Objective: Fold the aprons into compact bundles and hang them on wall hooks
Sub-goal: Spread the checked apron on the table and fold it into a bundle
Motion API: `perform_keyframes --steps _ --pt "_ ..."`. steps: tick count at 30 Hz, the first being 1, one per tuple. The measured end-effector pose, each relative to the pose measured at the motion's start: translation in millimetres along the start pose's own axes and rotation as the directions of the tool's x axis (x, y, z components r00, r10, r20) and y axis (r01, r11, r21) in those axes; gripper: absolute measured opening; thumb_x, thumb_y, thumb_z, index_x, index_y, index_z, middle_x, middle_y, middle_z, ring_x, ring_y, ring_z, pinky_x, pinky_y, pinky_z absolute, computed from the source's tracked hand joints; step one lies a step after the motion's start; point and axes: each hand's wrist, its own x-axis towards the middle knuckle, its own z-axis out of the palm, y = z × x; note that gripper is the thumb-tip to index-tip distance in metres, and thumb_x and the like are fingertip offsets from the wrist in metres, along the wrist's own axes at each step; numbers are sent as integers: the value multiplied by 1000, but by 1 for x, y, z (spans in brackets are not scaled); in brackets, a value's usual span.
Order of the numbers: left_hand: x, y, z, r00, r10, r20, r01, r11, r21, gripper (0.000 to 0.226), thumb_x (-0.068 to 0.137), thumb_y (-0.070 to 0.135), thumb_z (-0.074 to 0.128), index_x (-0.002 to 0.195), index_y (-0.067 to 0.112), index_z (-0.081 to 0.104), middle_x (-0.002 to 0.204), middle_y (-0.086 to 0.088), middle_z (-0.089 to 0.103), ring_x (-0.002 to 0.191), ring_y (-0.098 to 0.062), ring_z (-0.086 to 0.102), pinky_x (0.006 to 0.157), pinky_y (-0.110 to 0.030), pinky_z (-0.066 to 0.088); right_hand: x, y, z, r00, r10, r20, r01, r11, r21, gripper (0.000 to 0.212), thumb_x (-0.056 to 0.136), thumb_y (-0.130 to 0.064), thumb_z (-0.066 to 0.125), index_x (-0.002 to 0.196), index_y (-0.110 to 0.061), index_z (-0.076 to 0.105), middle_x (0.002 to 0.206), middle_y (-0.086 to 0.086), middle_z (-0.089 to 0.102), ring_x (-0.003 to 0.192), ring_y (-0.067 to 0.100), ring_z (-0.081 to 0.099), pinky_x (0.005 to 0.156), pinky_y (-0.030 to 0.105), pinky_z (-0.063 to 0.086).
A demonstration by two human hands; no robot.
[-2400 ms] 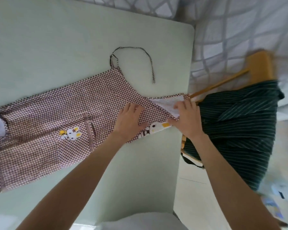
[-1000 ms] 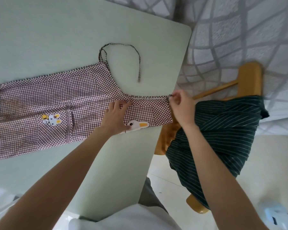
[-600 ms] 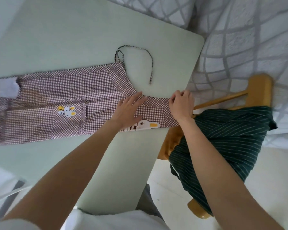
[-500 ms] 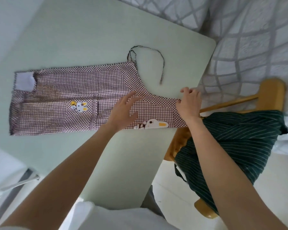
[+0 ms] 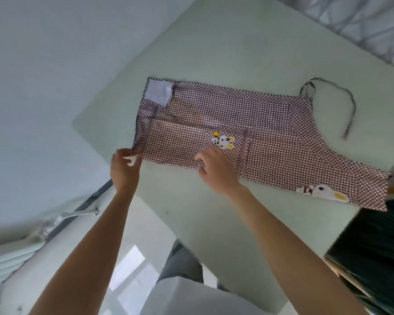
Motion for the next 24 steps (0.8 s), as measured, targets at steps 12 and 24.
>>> perform_keyframes --steps 12,24 --pt "63 -37 -22 964 16 267 -10 1000 -25 13 83 17 67 94 14 73 92 0 73 77 -4 60 68 -10 41 51 -41 68 975 206 78 -180 950 -253 39 88 -23 58 125 -12 53 140 15 42 131 32 34 107 47 35" --pt "93 -59 -41 859 166 485 -229 971 74 27 86 20 61 113 20 57 95 3 66 86 -16 56 72 -28 42 47 -44 71 977 207 61 -176 928 -327 46 81 -21 67 124 -10 53 138 17 43 129 34 38 105 47 37"
